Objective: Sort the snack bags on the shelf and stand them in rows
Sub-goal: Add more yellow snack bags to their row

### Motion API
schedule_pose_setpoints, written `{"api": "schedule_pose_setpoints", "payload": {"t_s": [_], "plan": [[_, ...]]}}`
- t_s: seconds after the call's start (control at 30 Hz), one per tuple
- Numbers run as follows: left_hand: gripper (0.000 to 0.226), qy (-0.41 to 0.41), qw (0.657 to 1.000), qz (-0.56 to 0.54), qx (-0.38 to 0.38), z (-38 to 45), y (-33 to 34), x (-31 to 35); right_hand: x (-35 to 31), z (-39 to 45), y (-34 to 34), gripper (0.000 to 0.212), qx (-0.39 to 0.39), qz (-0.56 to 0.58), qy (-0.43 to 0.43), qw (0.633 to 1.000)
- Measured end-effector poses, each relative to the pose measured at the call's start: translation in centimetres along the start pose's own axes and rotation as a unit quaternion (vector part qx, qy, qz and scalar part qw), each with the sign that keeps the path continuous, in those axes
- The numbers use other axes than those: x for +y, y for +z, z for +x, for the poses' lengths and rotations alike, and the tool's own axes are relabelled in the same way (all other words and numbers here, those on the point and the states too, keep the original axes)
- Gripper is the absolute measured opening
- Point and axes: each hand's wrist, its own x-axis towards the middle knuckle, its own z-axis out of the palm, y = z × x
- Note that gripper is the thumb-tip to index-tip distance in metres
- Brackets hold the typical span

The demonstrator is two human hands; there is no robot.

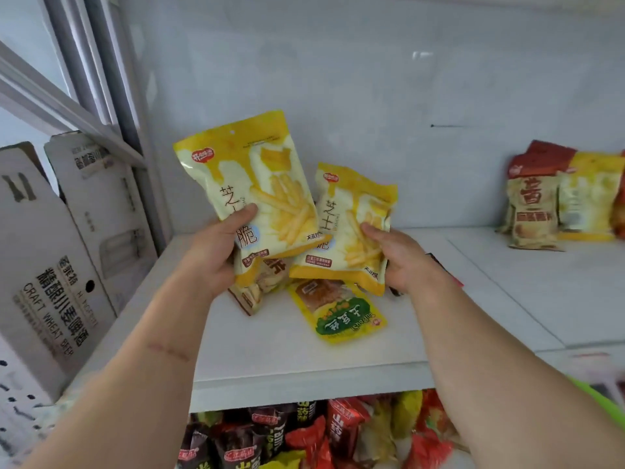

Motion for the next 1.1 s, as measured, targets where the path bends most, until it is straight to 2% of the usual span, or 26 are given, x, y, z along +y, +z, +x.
{"api": "schedule_pose_setpoints", "payload": {"t_s": [0.23,0.4,0.6,0.8,1.1], "plan": [[0.036,-0.048,0.991,0.058,-0.110,0.1,5.4,-5.4,-1.9,-3.7,-9.8,0.030,0.063,0.034,-0.065,0.995],[0.031,-0.056,0.985,0.051,-0.155,-0.4,11.8,-9.8,-3.9,-6.0,-17.3,0.025,0.120,0.033,-0.104,0.987],[0.026,-0.039,0.984,0.066,-0.161,-0.9,22.0,-16.1,-7.3,-7.6,-28.4,0.027,0.148,-0.009,-0.131,0.980],[0.028,-0.047,0.983,0.095,-0.151,-1.2,31.1,-22.1,-10.8,-9.2,-38.3,0.018,0.164,-0.029,-0.139,0.976],[0.033,-0.071,0.982,0.091,-0.152,2.7,41.9,-29.0,-14.9,-6.2,-50.9,0.019,0.171,-0.019,-0.162,0.972]]}}
